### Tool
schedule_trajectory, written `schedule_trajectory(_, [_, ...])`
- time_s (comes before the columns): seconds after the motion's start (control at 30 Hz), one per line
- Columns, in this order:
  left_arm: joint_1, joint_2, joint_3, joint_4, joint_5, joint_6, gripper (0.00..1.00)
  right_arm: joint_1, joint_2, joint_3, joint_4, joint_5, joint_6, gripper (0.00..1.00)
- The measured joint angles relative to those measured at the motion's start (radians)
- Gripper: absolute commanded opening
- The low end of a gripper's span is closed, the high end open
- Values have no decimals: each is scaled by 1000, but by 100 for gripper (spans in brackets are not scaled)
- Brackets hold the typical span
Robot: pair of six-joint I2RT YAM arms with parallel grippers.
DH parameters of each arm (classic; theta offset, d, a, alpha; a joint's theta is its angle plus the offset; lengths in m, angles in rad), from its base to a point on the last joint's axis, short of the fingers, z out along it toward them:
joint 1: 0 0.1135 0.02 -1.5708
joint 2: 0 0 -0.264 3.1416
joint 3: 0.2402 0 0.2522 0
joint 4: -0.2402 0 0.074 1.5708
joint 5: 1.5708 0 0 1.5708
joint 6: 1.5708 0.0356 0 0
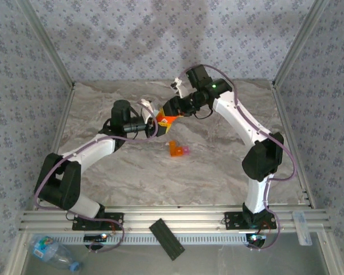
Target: Sort the pills into containers
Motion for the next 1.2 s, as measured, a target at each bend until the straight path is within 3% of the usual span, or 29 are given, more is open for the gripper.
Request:
schedule_trajectory(0.1, [0, 1, 0, -3, 3, 1, 68, -4, -3, -13, 13, -8, 10, 39])
schedule_trajectory(0.17, [0, 1, 0, -3, -2, -12, 70, -5, -10, -21, 22, -8, 11, 39])
schedule_trajectory(0.8, [-8, 12, 8, -10, -16, -27, 67, -17, -33, -57, 60, -9, 29, 38])
schedule_trajectory(1.0, [-13, 12, 14, -11, -17, -19, 55, -17, -34, -58, 64, -14, 36, 38])
schedule_trajectory(1.2, [-23, 15, 16, -20, -9, -14, 33, -19, -38, -71, 69, -17, 40, 37])
